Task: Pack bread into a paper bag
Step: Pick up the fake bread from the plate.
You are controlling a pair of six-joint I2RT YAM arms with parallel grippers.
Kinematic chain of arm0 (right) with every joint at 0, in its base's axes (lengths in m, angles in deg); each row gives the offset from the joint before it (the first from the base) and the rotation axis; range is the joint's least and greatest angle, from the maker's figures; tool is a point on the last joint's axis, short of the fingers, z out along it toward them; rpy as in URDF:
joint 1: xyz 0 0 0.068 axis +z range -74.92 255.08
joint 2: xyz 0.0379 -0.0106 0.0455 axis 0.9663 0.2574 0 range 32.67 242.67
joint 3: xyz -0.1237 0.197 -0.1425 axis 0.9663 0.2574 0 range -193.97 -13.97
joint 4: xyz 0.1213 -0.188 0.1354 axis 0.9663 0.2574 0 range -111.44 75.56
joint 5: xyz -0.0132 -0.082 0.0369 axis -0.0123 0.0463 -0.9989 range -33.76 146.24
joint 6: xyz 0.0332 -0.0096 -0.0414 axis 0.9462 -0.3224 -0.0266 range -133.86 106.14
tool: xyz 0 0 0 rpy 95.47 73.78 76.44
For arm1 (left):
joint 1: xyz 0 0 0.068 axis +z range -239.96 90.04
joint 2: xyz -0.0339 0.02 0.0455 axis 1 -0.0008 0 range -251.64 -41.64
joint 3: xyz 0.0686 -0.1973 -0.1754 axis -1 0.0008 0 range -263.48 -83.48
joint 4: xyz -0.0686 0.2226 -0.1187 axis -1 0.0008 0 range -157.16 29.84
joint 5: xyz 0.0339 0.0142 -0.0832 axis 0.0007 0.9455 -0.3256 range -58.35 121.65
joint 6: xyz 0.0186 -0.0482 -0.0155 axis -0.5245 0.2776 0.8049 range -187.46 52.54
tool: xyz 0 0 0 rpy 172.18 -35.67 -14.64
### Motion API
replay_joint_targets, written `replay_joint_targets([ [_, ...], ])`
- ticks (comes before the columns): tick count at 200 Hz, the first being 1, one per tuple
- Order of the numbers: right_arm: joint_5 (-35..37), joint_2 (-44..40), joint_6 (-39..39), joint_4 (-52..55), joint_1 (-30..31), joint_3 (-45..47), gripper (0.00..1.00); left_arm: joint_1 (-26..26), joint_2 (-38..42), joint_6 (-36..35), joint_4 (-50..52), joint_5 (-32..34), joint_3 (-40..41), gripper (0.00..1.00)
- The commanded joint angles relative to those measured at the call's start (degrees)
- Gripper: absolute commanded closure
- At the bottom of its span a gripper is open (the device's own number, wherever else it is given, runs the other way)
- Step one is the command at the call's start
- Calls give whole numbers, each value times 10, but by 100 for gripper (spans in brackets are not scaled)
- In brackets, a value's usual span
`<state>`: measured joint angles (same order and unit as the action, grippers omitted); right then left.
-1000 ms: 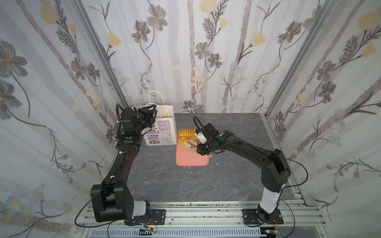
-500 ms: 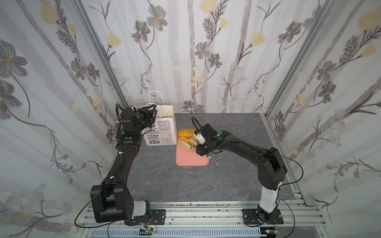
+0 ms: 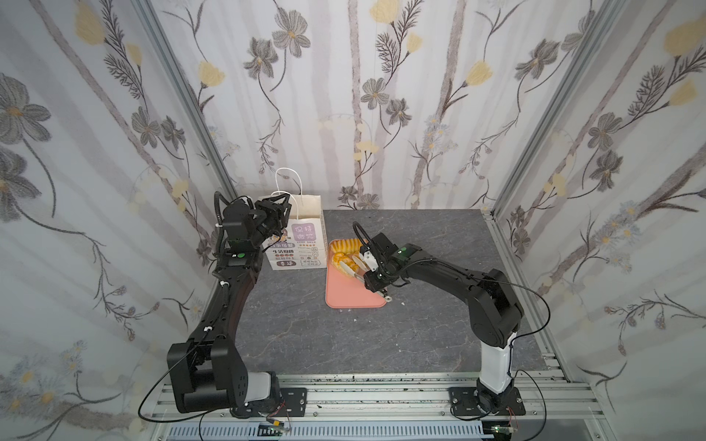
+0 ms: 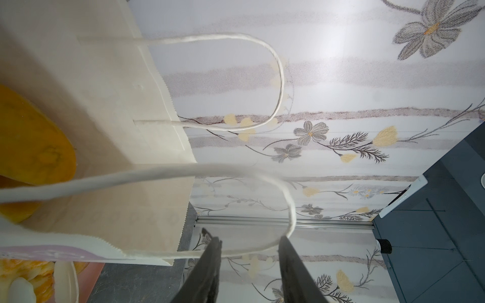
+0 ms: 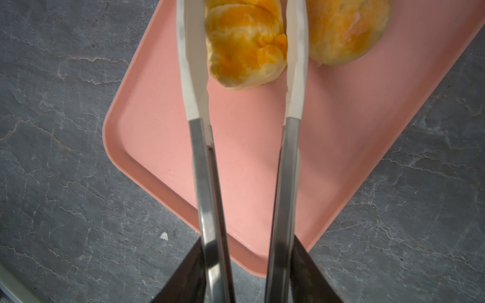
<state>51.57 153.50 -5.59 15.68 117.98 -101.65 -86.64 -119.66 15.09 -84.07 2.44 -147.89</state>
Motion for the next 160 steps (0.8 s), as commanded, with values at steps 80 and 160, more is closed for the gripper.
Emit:
replay_joint_targets([
  [80, -25, -52, 0, -1, 0, 8, 69, 1, 1, 0, -17, -7, -5, 61],
  [160, -27, -187, -2, 44, 0, -22, 68, 1, 6, 0, -18, -3, -3, 61],
])
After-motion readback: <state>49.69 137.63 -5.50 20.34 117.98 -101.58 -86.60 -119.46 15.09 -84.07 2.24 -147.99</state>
